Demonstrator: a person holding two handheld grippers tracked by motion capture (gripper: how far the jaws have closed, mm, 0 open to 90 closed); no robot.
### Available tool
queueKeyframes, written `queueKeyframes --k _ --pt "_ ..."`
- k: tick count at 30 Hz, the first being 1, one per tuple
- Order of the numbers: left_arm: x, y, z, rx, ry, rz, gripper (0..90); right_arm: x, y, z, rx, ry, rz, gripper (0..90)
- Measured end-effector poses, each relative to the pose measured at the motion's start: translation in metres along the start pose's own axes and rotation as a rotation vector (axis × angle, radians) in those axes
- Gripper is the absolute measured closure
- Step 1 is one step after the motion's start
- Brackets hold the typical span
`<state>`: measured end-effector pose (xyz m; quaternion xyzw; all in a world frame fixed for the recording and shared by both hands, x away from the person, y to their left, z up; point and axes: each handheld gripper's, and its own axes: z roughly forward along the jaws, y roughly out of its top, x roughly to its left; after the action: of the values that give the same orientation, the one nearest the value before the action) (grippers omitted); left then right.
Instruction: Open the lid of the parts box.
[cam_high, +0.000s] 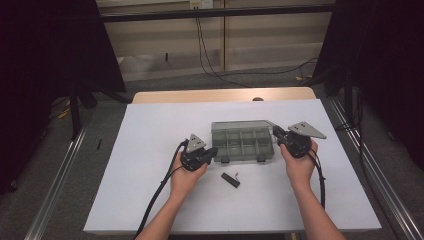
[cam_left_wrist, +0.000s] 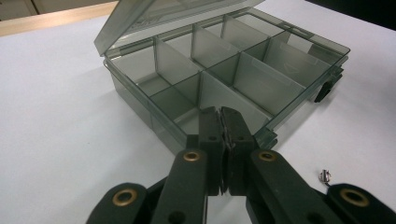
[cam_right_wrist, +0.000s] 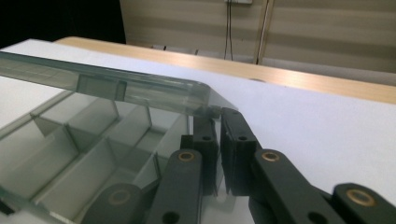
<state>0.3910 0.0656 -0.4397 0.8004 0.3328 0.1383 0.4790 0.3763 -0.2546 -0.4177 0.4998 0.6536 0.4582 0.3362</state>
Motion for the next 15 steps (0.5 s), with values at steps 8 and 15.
queueKeyframes --k 8,15 --pt "-0.002 -0.001 0.002 -0.004 -0.004 0.003 88.3 -0.002 0.004 0.006 -0.021 -0.006 0.034 87.1" --pt "-0.003 -0.001 0.003 -0.004 -0.003 0.005 88.6 -0.003 0.011 0.012 -0.031 -0.029 0.031 87.6"
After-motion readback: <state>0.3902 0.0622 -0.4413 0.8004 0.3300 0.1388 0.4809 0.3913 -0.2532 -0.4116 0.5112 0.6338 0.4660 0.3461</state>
